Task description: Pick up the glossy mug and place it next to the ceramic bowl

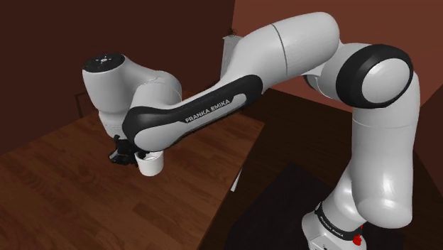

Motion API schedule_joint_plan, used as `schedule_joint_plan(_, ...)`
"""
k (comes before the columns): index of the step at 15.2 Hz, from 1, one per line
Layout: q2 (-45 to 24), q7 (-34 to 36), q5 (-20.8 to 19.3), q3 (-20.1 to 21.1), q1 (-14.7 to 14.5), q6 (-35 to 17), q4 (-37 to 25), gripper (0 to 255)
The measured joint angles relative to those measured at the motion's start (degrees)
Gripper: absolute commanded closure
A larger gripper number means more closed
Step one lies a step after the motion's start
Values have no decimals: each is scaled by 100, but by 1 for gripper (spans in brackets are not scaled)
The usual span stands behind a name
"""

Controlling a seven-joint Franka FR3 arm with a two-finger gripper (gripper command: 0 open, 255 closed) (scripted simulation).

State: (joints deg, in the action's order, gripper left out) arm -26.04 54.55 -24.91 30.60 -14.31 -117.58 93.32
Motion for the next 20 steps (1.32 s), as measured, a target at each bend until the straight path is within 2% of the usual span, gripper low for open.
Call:
schedule_joint_plan(9, 710, -1132, 404, -137, 1093, -592, 991, 255)
schedule_joint_plan(20, 965, -2614, 757, -479, 2149, -962, 1319, 255)
